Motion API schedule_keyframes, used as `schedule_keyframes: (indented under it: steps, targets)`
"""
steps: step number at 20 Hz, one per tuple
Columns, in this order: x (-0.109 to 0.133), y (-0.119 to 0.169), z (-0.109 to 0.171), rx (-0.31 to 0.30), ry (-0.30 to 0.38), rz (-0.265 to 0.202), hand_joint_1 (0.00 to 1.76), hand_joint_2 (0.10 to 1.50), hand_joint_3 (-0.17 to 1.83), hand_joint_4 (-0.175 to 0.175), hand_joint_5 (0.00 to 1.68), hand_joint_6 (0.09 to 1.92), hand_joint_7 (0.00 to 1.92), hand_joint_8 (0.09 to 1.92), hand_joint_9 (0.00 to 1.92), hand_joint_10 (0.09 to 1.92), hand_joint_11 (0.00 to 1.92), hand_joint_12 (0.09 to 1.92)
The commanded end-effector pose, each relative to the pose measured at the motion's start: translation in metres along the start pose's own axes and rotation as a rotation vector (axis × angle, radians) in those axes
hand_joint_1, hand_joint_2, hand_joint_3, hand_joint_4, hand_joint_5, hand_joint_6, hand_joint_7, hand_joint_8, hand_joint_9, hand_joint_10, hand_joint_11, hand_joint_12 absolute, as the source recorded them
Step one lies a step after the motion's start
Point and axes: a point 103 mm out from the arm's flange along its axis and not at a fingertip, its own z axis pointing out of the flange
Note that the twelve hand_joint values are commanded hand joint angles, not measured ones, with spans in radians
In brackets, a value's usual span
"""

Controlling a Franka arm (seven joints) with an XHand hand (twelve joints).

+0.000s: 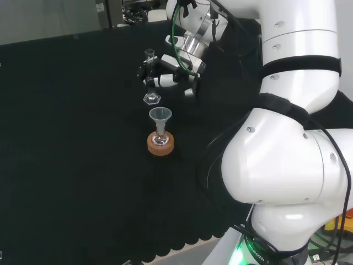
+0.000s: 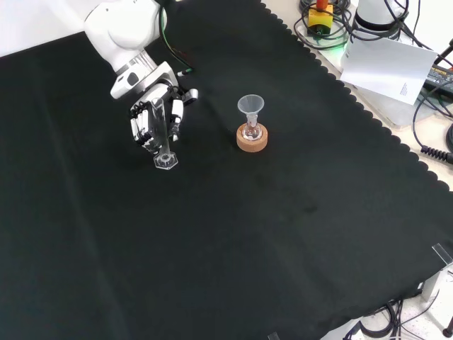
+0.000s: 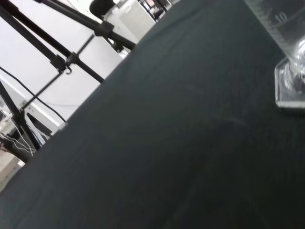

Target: Put the graduated cylinder back on the table.

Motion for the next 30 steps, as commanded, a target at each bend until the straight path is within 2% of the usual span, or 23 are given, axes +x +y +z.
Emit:
schedule_keyframes:
  steps: [1, 6, 9, 16, 19, 24, 30]
  targets:
    - [0.000, -0.003, 0.002, 0.033, -0.009, 0.022, 0.95, 1.13, -0.11, -0.032, 0.68, 0.67, 0.66, 0.58, 1.08, 0.09, 0.76, 1.10]
    - [0.001, -0.004, -0.006, 0.018, -0.003, 0.039, 0.92, 1.10, -0.17, -0.033, 0.58, 0.61, 0.57, 0.57, 0.98, 0.09, 0.60, 1.19]
    - [0.005, -0.003, -0.012, 0.013, -0.027, 0.038, 0.90, 1.07, -0.17, -0.039, 0.48, 0.55, 0.51, 0.58, 0.91, 0.09, 0.51, 1.24]
    - [0.014, -0.012, -0.046, 0.008, -0.101, 0.063, 0.84, 1.00, -0.17, -0.048, 0.35, 0.23, 0.26, 0.61, 0.69, 0.09, 0.30, 1.32]
    - [0.020, -0.022, -0.067, -0.004, -0.153, 0.094, 0.83, 0.99, -0.17, -0.050, 0.33, 0.18, 0.22, 0.61, 0.66, 0.09, 0.27, 1.33]
    - [0.034, -0.053, -0.109, -0.038, -0.252, 0.173, 0.81, 0.99, -0.17, -0.053, 0.33, 0.13, 0.20, 0.61, 0.64, 0.09, 0.24, 1.34]
    - [0.075, -0.101, -0.147, -0.086, -0.331, 0.247, 0.81, 0.99, -0.17, -0.053, 0.33, 0.11, 0.20, 0.62, 0.64, 0.09, 0.24, 1.34]
